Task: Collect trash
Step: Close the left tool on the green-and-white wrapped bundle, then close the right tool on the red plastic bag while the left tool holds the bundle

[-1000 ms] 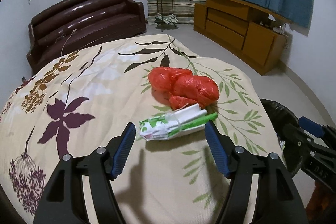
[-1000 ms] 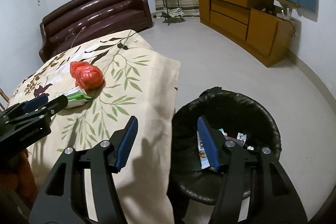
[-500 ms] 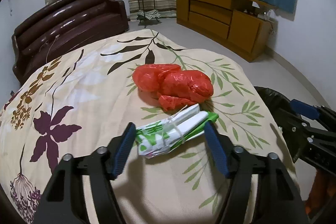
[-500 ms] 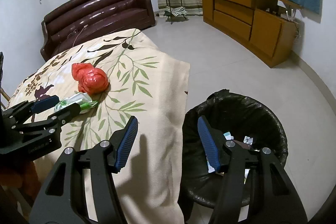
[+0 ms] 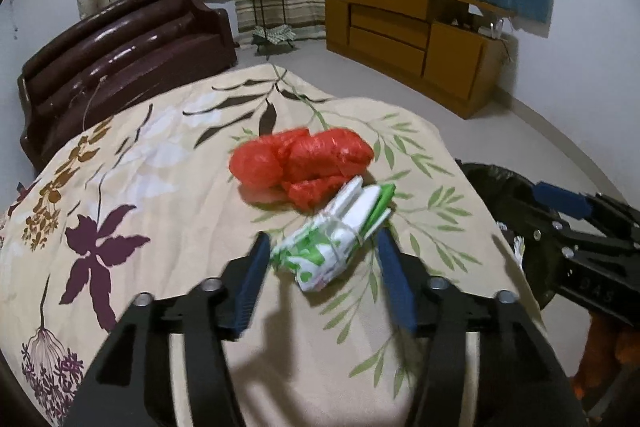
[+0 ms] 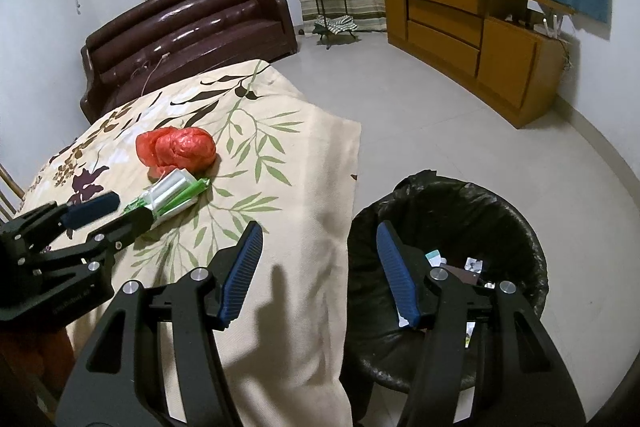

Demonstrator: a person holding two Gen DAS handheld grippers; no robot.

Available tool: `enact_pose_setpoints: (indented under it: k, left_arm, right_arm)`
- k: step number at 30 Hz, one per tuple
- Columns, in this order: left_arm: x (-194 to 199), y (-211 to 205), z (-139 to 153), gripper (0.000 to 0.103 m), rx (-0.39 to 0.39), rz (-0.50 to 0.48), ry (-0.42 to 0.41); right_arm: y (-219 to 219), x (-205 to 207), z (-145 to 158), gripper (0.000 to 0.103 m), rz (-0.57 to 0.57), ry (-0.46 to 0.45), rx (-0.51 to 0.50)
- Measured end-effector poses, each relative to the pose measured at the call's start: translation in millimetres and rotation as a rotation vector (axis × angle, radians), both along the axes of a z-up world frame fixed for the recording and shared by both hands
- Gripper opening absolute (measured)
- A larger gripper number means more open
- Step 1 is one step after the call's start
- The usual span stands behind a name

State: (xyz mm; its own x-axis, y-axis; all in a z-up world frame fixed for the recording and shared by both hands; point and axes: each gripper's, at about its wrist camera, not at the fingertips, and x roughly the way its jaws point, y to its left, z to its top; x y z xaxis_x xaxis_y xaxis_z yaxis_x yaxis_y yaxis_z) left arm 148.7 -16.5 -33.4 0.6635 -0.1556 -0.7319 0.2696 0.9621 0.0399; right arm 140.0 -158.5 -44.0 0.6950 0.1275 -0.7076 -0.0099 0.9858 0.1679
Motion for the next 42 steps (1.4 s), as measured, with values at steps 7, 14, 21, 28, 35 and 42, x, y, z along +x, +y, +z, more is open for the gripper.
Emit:
enact_pose_setpoints:
  k: [7, 14, 21, 28, 35, 42]
  left_arm:
    - [15, -11, -15, 0.059, 0.06, -0.043, 0.032]
    - [2, -12, -21, 0.036, 0.078, -0.088, 0.012]
    - [-14, 5, -12, 0.033, 0.014, -0.053, 0.005]
    - [-32, 36, -5, 0.033, -0.023, 0.027, -0.008]
    - [-32, 81, 7, 0.033, -0.031, 0.159, -0.036]
    - [-24, 119, 14, 0.033, -0.025, 0.265, -0.072]
  right_arm:
    - [-2, -1, 2, 0.058, -0.004, -0.001, 0.006]
    - [-2, 0, 3, 0.058, 0.0, 0.002, -0.003]
    - [9, 0, 7, 0.058, 0.021, -0.001, -0.013]
    - [29, 6, 11, 0.058, 0.066, -0.006, -0.026]
    - [55, 20, 13, 0.058, 0.123, -0.007, -0.033]
    - [87, 46, 22, 0.068, 0.178, -0.019, -0.013]
